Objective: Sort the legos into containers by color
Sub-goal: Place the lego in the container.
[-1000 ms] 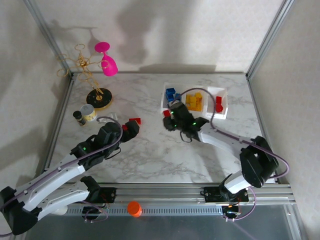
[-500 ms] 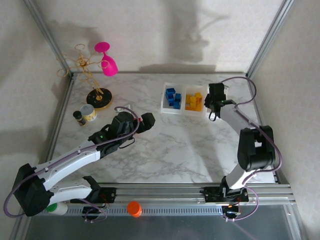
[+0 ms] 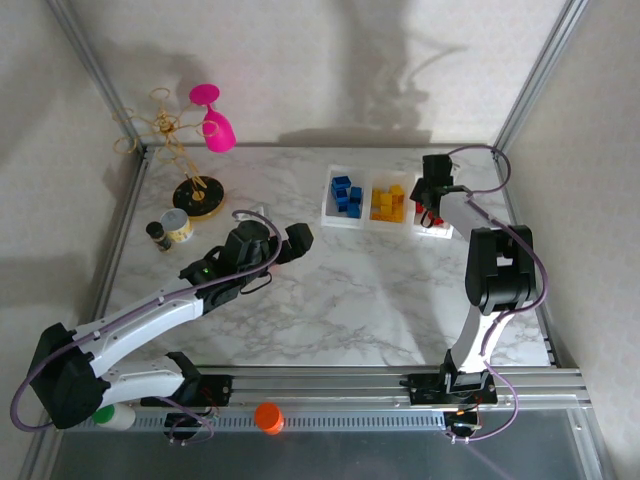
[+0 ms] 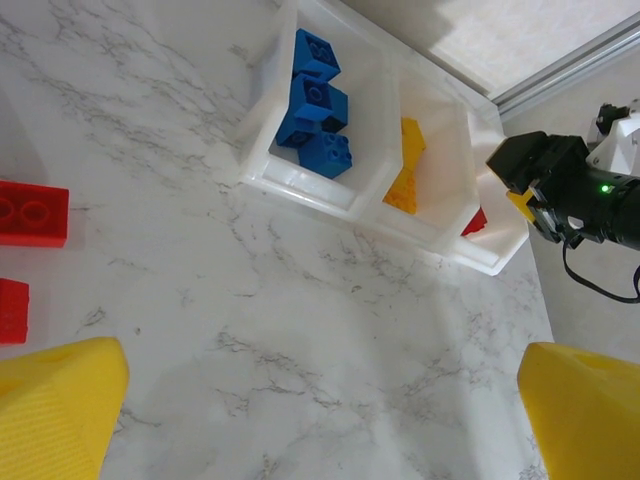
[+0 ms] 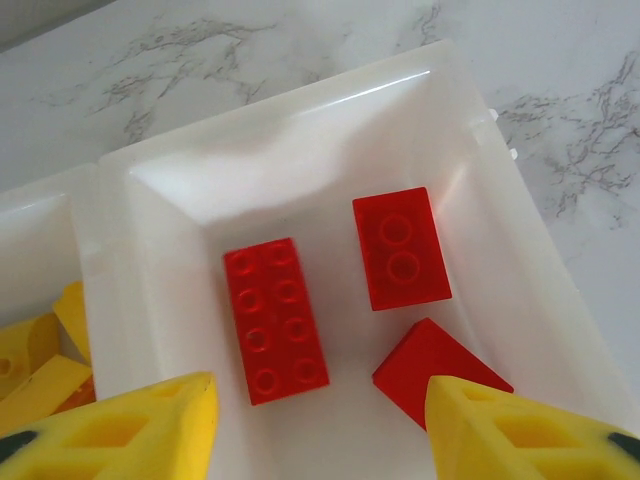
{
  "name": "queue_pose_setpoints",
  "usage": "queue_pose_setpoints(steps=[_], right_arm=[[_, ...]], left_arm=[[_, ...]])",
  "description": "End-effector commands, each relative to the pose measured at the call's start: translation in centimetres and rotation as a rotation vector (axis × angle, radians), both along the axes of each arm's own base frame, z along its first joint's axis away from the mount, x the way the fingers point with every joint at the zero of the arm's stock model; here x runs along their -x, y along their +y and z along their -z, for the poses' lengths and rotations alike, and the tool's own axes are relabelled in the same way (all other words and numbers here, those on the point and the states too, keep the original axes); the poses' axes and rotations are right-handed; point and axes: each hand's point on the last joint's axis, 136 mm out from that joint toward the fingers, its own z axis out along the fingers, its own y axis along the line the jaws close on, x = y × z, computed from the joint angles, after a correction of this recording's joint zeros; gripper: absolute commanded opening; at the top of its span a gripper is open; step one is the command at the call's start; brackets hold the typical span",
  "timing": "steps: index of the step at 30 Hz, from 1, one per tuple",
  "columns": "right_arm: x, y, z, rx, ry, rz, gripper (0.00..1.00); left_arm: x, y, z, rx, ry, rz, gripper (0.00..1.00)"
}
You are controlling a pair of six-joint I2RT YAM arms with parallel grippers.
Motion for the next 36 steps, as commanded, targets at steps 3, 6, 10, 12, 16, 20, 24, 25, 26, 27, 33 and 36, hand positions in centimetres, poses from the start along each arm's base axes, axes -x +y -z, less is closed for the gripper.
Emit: queue_pose_setpoints(steps=[3, 6, 10, 12, 16, 20, 24, 25, 26, 27, 33, 36], right_arm=[[1.4, 4.8, -4.3, 0.003, -0.077, -0.103, 0.60], [3.3, 8.1, -5.3, -0.002, -0.095, -0.171, 0.63], [6.3, 12.7, -6.0, -0.017, -0.102, -0.283, 0.65], [7.9, 14.8, -6.0, -0.012, -0.099, -0.331, 0.66], [11.4, 19.7, -5.8, -0.017, -0.092, -0.484, 0.69], [15.3, 25.3, -4.5, -0.014, -0.072, -0.682, 0.72], [18.8, 30.0, -2.2, -0.030, -0.037, -0.859, 0.74], [19.7, 31.1, -1.5, -0.038, -0.024, -0.899, 0.75], [20.4, 32.1, -1.0, -0.047, -0.013, -0.933, 0.76], [21.1, 33.1, -0.4, -0.059, -0.006, -0.970, 0.76], [24.1, 37.7, 2.9, -0.084, 0.039, -1.130, 0.80], [23.9, 39.2, 3.8, -0.095, 0.046, -1.146, 0.81]], left_arm=[[-0.4, 1.3, -2.4, -0.014, -0.067, -0.038, 1.00], [0.0, 2.4, -2.4, -0.032, -0.068, -0.062, 1.00], [0.9, 4.1, -2.2, -0.045, -0.054, -0.098, 1.00], [1.5, 4.8, -1.8, -0.042, -0.047, -0.113, 1.00], [3.0, 6.8, -1.1, -0.041, -0.030, -0.159, 1.00], [4.4, 9.0, -0.7, -0.051, -0.015, -0.211, 1.00], [5.8, 11.0, -0.3, -0.057, -0.005, -0.264, 1.00], [6.1, 11.5, -0.3, -0.056, -0.001, -0.276, 0.99], [6.4, 11.8, -0.2, -0.052, 0.001, -0.285, 1.00], [6.6, 12.2, -0.1, -0.051, 0.004, -0.297, 1.00], [7.8, 13.9, 0.3, -0.039, 0.015, -0.349, 1.00], [8.1, 14.5, 0.3, -0.038, 0.013, -0.367, 1.00]])
